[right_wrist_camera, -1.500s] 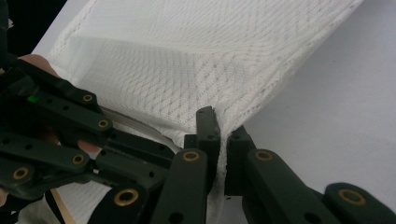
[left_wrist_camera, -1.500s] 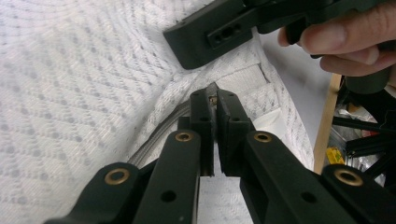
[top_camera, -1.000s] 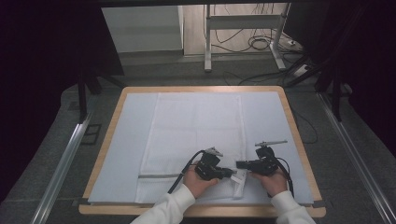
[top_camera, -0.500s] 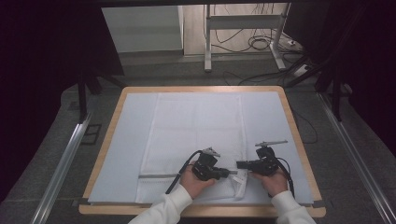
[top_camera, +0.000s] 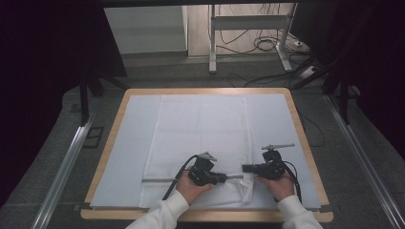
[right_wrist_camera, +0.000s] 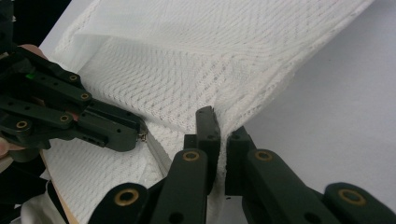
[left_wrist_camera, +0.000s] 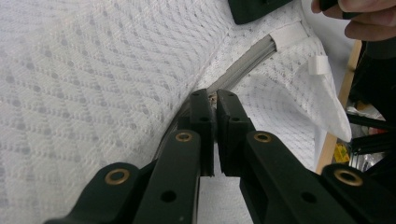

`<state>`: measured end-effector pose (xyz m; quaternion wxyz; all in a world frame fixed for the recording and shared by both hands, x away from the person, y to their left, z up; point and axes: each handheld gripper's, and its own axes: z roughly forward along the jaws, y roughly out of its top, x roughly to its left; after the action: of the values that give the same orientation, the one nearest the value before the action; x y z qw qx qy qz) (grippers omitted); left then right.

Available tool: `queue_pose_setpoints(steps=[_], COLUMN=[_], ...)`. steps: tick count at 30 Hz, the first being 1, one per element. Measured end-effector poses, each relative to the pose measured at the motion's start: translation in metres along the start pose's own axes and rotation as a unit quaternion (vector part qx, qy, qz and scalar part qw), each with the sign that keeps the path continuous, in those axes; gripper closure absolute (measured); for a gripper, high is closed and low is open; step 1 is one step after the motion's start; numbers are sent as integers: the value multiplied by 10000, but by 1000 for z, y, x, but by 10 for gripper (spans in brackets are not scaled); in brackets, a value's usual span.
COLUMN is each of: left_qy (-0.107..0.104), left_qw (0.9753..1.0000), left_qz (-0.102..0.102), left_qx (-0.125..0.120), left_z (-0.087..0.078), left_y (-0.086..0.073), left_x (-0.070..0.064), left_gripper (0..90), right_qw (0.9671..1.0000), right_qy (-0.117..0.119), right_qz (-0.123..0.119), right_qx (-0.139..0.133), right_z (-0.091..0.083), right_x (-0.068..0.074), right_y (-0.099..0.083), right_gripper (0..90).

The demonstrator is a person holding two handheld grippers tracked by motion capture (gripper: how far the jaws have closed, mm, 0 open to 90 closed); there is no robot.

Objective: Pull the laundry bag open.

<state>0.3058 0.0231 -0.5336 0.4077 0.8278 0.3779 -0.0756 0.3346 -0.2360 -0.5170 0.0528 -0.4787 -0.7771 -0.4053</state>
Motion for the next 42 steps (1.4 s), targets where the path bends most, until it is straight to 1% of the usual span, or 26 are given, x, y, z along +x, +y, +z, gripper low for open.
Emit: queue_pose_setpoints(steps=[6,10,12,15,16,17,18,19,22,31,42], left_qy=[9,-16,26,-4,16,20,36,3,-8,-11,10], left_qw=[10000,10000,10000,10000,9999,9999,9999,9999,9999,9996,9996], left_qz=[-9,-53,-62,-91,-115,-97,-118,-171,-172,-276,-297], left_qx=[10,16,17,28,14,28,11,4,16,-5,0], left_z=[-2,-4,-5,-7,-7,-8,-9,-10,-12,-20,-27], left_y=[-1,-4,-5,-6,-6,-6,-7,-7,-9,-14,-20], left_x=[2,4,3,7,7,8,9,10,14,20,23], left_gripper=[869,869,869,869,869,869,869,869,869,869,869], right_qw=[10000,10000,10000,10000,10000,10000,10000,10000,10000,10000,10000], right_qy=[-3,23,9,-8,14,-1,-1,-14,-13,-14,-16], right_qz=[-17,-15,-28,-42,-36,-49,-38,-43,-41,-61,-78], right_qx=[13,23,30,28,25,24,29,31,32,37,35], right_z=[-1,-1,0,0,0,-1,-1,-1,-1,-1,-1], right_x=[0,0,0,1,1,1,1,1,0,0,-1], right_y=[0,-1,-1,-1,-1,-1,-1,-1,-2,-2,-2], right_gripper=[876,876,876,876,876,876,876,876,876,876,876])
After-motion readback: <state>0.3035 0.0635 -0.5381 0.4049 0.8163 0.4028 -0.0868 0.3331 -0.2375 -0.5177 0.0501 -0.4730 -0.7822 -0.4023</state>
